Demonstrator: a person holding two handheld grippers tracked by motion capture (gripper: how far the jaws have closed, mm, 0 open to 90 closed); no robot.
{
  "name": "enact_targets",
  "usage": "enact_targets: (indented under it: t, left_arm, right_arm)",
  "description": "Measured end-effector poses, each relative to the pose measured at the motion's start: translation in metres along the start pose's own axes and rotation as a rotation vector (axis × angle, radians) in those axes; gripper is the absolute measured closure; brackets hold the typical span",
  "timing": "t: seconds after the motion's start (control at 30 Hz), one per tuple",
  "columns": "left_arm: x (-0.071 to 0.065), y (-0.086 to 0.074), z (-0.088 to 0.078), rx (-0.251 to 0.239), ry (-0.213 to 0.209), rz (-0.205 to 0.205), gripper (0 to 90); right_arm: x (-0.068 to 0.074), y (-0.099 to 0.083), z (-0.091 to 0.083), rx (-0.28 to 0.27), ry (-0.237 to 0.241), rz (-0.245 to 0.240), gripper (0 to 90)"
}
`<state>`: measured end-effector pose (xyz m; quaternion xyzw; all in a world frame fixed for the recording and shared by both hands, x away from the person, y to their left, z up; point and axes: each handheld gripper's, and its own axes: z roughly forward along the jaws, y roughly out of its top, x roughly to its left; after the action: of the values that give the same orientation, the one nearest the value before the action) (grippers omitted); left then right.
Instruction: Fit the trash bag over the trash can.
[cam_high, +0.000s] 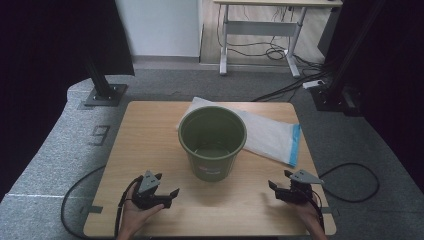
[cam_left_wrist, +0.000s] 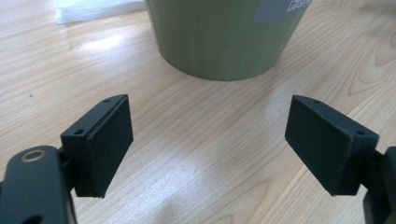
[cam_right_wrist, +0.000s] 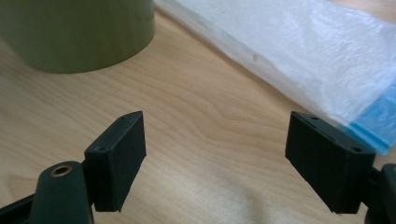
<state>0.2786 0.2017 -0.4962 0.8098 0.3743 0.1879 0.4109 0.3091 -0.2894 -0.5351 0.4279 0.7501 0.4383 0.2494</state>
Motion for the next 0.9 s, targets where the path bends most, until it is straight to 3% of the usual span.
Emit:
enact_targets:
  t: [0.2, 0.27, 0.37, 0.47, 0.5, 0.57, 0.73, 0.9]
  left_arm:
    - [0.004, -0.004, 0.001, 0.010, 0.003, -0.007, 15.0]
    - [0.005, -0.005, 0.002, 0.013, 0.000, -0.011, 15.0]
    - [0.006, -0.007, 0.002, 0.019, -0.001, -0.010, 15.0]
    - [0.009, -0.010, 0.003, 0.020, 0.001, -0.019, 15.2]
    - [0.011, -0.010, 0.003, 0.021, 0.001, -0.021, 15.2]
    - [0.013, -0.011, 0.004, 0.025, -0.001, -0.022, 15.2]
    - [0.014, -0.012, 0.004, 0.017, -0.016, -0.025, 15.3]
    - [0.018, -0.013, 0.002, 0.007, -0.027, -0.032, 15.4]
  right_arm:
    - [-0.001, 0.009, 0.004, -0.001, -0.022, -0.029, 19.7]
    - [-0.002, 0.020, 0.014, 0.008, -0.023, -0.051, 19.9]
    - [-0.005, 0.029, 0.024, 0.013, -0.026, -0.047, 21.3]
    - [-0.012, 0.042, 0.047, 0.039, -0.014, -0.035, 22.6]
    - [-0.014, 0.051, 0.064, 0.067, -0.008, -0.029, 22.7]
    - [-0.015, 0.055, 0.072, 0.076, -0.007, -0.029, 23.6]
    - [-0.011, 0.072, 0.109, 0.133, 0.001, -0.087, 28.6]
    - [-0.009, 0.075, 0.124, 0.146, 0.035, -0.091, 35.1]
